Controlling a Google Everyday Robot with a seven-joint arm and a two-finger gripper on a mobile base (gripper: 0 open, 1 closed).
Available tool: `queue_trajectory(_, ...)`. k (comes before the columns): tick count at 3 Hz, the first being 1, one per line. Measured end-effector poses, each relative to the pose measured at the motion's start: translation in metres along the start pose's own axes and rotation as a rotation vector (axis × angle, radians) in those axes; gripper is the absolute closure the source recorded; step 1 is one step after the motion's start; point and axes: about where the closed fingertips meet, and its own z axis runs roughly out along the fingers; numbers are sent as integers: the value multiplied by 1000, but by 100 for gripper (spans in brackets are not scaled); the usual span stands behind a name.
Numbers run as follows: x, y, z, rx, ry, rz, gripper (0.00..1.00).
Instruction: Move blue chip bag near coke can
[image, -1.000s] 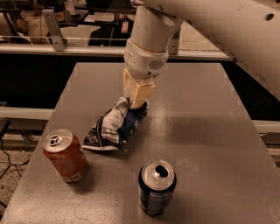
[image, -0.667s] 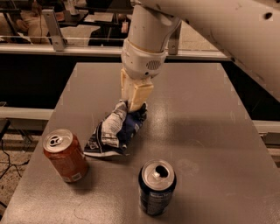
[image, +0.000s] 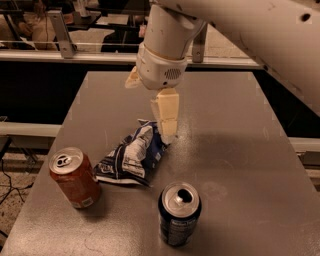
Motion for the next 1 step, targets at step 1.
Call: queue_trajectory(1,0,0,0,0,0,0,0)
